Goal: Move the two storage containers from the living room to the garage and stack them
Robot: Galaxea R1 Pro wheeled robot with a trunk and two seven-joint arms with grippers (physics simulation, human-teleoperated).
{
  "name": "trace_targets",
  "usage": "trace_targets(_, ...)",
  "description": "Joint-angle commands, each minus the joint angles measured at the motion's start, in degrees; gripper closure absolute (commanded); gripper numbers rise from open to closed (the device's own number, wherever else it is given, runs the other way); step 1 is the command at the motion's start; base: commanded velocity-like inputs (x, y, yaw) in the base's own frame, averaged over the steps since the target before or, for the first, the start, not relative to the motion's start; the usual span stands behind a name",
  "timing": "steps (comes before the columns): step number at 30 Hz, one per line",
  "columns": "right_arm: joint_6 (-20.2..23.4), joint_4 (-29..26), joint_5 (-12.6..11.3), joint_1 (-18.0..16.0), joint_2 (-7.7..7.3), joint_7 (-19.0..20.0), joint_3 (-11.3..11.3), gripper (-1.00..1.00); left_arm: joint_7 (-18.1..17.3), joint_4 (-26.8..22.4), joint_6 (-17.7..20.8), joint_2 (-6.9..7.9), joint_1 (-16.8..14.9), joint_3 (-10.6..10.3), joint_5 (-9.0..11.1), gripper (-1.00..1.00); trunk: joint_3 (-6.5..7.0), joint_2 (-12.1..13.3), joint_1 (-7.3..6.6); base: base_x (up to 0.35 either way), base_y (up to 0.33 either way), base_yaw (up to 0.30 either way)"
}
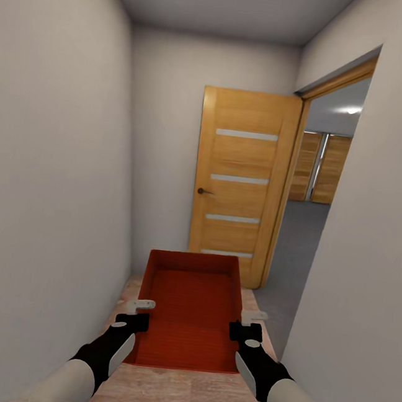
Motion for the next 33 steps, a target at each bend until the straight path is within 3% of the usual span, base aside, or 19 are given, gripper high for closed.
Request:
trace_targets(1,-0.37,0.03,-0.40,-0.10,-0.05,-1.28,-1.58,1.00,1.20,-0.21,0.39,0.83,0.01,0.15,-0.41,1.00,-0.09,-0.06,0.04,0.322,0.000,0.000)
trace_targets(33,-0.55,0.03,-0.40,-0.10,-0.13,-1.28,-1.57,1.00,1.20,-0.21,0.38,1.20,0.00,0.21,-0.23,1.00,-0.09,-0.06,0.04,0.322,0.000,0.000)
